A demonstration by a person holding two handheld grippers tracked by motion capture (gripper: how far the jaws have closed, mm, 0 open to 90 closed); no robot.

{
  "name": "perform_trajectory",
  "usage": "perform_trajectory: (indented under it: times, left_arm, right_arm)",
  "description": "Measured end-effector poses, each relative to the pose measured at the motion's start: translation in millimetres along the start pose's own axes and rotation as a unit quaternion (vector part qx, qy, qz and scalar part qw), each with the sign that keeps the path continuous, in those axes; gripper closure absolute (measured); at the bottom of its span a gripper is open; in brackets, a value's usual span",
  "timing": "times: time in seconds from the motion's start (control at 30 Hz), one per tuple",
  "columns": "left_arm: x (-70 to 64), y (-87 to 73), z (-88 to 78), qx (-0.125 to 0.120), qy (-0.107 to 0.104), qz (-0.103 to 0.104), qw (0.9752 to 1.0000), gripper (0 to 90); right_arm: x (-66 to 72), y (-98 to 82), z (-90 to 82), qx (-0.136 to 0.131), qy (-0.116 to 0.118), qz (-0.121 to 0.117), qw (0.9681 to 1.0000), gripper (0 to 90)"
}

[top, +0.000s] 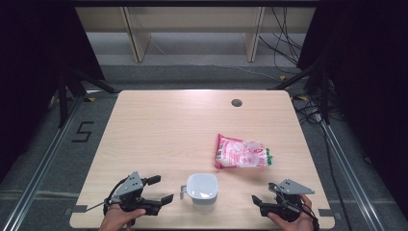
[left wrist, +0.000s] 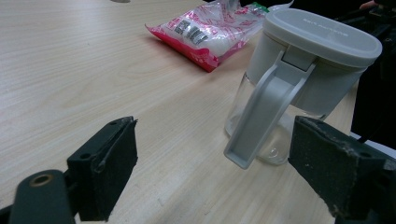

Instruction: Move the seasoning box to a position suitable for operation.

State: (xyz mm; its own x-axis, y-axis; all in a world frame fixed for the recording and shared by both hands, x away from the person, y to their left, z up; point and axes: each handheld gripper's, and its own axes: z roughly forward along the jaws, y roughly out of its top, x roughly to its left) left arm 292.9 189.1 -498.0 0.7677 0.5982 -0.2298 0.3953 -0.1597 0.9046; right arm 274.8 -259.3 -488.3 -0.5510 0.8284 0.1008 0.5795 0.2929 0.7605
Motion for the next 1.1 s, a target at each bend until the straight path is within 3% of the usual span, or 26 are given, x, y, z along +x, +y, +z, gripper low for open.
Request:
perform_trajectory:
  times: [0.1, 0.23, 0.3, 0.43, 0.5, 0.53, 0.57, 0.9, 0.97, 1.1]
  left_arm:
    - [-0.7, -0.1, 1.0, -0.003, -0.003, 0.003, 1.0, 14.5]
    - [-1.3, -0.4, 2.1, -0.005, -0.006, 0.007, 0.9999, 14.5]
    - [-1.6, -0.4, 3.2, -0.006, -0.01, 0.007, 0.9999, 14.5]
    - [-2.0, 0.5, 5.1, -0.006, -0.012, 0.011, 0.9999, 14.5]
    - [-3.1, 1.4, 6.9, -0.009, -0.014, 0.011, 0.9998, 14.5]
    - [-2.9, 1.8, 8.1, -0.01, -0.02, 0.015, 0.9996, 14.5]
    - [-4.4, 2.5, 8.8, -0.01, -0.021, 0.015, 0.9996, 14.5]
    - [-12.1, 9.6, 19.1, -0.033, -0.049, 0.058, 0.9966, 15.7]
    - [-12.8, 9.8, 19.5, -0.025, -0.05, 0.073, 0.9958, 21.5]
    - [-11.4, 8.7, 25.5, -0.027, -0.068, 0.081, 0.994, 33.2]
  right_arm:
    - [-0.8, 0.1, -0.2, -0.006, -0.004, -0.008, 0.9999, 22.3]
    - [2.5, -0.2, -0.4, -0.002, -0.002, 0.006, 1.0, 22.2]
    - [0.6, 0.2, -0.6, -0.011, 0.002, -0.01, 0.9999, 22.2]
    - [0.5, 0.3, -0.3, -0.011, 0.0, -0.009, 0.9999, 22.2]
    - [1.7, 0.3, -0.8, -0.009, 0.008, 0.0, 0.9999, 22.2]
    - [4.2, -0.2, -1.0, -0.002, -0.001, 0.009, 1.0, 22.2]
    - [1.4, 0.1, -0.6, -0.006, -0.002, -0.007, 1.0, 22.2]
    - [2.6, -0.3, -2.1, -0.007, -0.004, -0.004, 1.0, 22.1]
    - [0.0, 0.0, -1.7, -0.013, -0.007, -0.018, 0.9997, 22.1]
    - [2.1, 0.0, -1.3, -0.014, 0.006, -0.012, 0.9998, 22.1]
